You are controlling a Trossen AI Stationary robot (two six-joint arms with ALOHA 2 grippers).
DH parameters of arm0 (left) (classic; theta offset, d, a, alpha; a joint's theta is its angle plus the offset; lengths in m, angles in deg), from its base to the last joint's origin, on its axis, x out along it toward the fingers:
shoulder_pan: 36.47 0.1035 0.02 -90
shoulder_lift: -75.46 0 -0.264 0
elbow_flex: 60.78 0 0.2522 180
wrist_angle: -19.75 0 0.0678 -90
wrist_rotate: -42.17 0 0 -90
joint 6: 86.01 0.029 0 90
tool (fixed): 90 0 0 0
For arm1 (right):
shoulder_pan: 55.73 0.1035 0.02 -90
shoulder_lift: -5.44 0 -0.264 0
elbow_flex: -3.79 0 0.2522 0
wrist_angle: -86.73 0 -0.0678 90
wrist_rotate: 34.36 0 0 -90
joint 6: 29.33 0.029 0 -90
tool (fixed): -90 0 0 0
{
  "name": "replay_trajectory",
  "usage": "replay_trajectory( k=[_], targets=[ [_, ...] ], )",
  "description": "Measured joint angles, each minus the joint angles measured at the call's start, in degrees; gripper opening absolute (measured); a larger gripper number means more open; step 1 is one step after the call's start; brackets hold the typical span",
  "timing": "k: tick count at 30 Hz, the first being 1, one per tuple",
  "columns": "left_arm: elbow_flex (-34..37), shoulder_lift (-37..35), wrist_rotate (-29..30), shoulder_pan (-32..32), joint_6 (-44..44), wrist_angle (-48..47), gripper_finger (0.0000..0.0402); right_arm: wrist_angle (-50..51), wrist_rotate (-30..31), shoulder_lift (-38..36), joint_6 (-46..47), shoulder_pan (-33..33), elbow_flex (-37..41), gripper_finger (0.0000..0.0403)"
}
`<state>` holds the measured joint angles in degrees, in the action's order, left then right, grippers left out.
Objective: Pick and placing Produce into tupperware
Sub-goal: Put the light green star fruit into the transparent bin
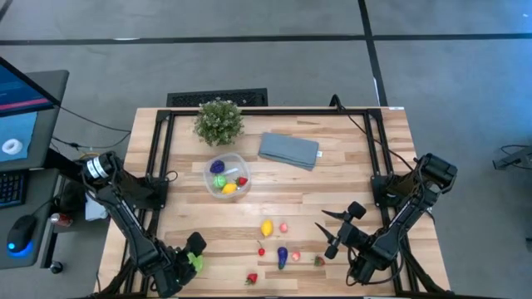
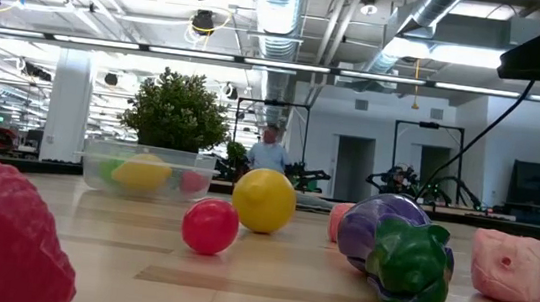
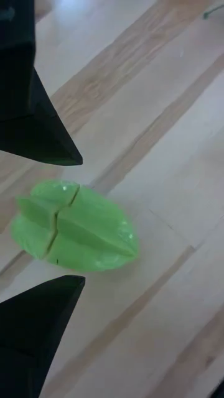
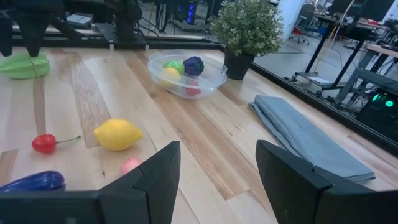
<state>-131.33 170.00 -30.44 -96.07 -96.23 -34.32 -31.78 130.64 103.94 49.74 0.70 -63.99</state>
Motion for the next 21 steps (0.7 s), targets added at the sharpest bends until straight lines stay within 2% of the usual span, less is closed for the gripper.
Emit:
replay_trajectory(
  k=[8,21],
  targets=[
    [-0.02,0.26,-0.35,1.57,4.42,-1.05,0.0291,0.01,-0.04,0.0,-0.04,0.01,0.0,0.0234],
    [-0.02,0.26,-2.19,4.78,4.88,-1.82,0.0267,0.0,-0.17,0.0,-0.06,0.0,0.0,0.0234]
  ],
)
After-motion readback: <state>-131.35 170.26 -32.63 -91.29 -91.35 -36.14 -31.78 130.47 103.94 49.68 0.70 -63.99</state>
